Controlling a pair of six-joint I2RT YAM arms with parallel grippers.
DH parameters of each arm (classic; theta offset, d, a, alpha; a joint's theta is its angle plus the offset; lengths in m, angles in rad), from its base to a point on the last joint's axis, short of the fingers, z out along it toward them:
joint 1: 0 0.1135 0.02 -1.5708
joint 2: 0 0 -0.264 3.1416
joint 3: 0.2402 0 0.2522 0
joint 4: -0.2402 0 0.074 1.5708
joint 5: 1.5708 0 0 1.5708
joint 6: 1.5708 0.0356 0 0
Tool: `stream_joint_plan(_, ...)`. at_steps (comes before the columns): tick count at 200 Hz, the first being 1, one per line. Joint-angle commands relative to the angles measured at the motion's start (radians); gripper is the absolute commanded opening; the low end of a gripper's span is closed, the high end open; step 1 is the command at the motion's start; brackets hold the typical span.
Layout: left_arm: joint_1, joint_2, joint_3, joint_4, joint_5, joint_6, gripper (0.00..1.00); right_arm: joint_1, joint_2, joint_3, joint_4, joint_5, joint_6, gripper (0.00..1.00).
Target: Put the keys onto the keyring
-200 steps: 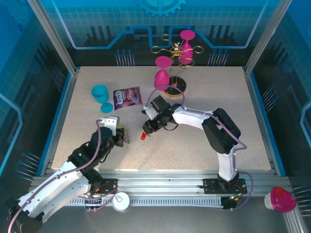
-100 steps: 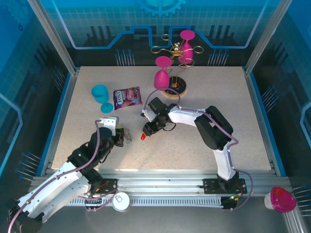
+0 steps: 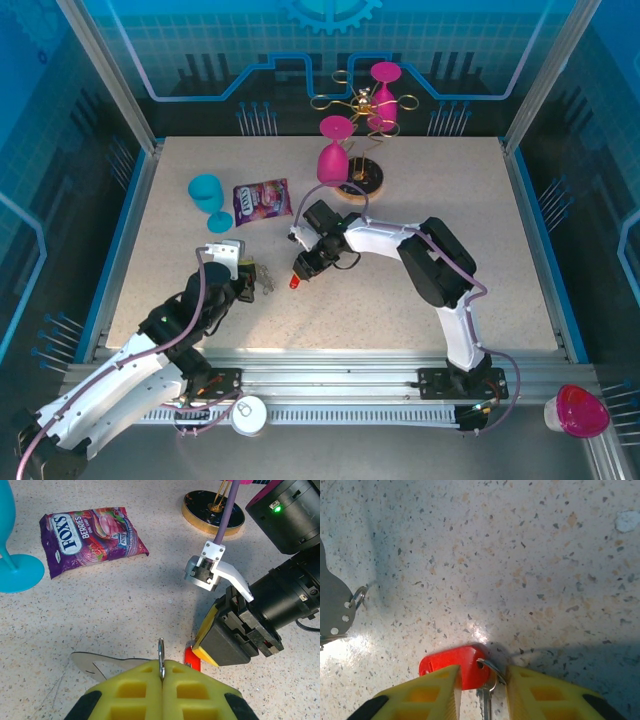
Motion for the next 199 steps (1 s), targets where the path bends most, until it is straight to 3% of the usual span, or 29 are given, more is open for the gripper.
stream_joint_plan(1,0.005,-0.014,-0.02,0.023,0.009,0.003,0.0,0.009,0.029,0.03,-0.02,-0.017,-0.014,0.27)
stream_joint_plan(67,0.005,-0.012,-0.017,0.03,0.027,0.015,0.0,0.009,-0.041,0.008,-0.016,-0.004,-0.015,0.0)
stream_joint_plan(102,0.004,0.004,-0.005,0.041,0.041,0.038,0.0,0.009,-0.215,-0.138,0.038,0.027,-0.016,0.0)
stream_joint_plan(139,0.002,0.036,-0.004,0.077,0.097,0.056,0.0,0.011,-0.369,-0.304,-0.041,0.071,0.028,0.0)
stream_joint_plan(199,-0.001,0.087,-0.022,0.183,0.185,0.081,0.0,0.016,-0.502,-0.534,-0.08,0.112,0.156,0.0)
